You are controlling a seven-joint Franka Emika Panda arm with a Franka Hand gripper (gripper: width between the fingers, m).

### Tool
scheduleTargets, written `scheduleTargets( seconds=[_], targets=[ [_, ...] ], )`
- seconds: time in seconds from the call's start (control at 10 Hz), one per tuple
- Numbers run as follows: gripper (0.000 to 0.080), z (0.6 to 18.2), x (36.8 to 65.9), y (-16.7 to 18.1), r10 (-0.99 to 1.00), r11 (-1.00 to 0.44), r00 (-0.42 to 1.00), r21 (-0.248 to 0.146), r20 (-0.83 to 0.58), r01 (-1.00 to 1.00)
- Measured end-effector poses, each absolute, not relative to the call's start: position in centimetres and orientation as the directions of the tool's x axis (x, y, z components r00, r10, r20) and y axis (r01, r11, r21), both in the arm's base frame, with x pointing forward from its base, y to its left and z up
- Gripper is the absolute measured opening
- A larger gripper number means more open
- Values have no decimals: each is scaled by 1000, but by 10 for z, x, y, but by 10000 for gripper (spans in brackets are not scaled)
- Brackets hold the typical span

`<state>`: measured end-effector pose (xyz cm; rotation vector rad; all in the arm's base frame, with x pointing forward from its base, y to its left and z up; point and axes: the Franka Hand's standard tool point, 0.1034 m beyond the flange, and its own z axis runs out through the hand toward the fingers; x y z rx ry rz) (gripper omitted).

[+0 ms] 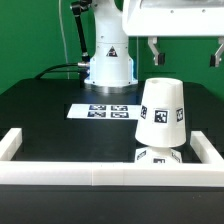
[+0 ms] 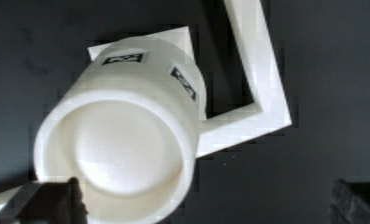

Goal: Assemble lamp

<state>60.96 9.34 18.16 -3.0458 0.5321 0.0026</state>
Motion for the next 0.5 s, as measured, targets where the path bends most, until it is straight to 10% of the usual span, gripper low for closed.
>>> scheduleTargets(
  seconds=[0.5],
  targets=[
    [699, 176, 595, 111, -369, -929, 928, -14, 41, -369]
  ],
)
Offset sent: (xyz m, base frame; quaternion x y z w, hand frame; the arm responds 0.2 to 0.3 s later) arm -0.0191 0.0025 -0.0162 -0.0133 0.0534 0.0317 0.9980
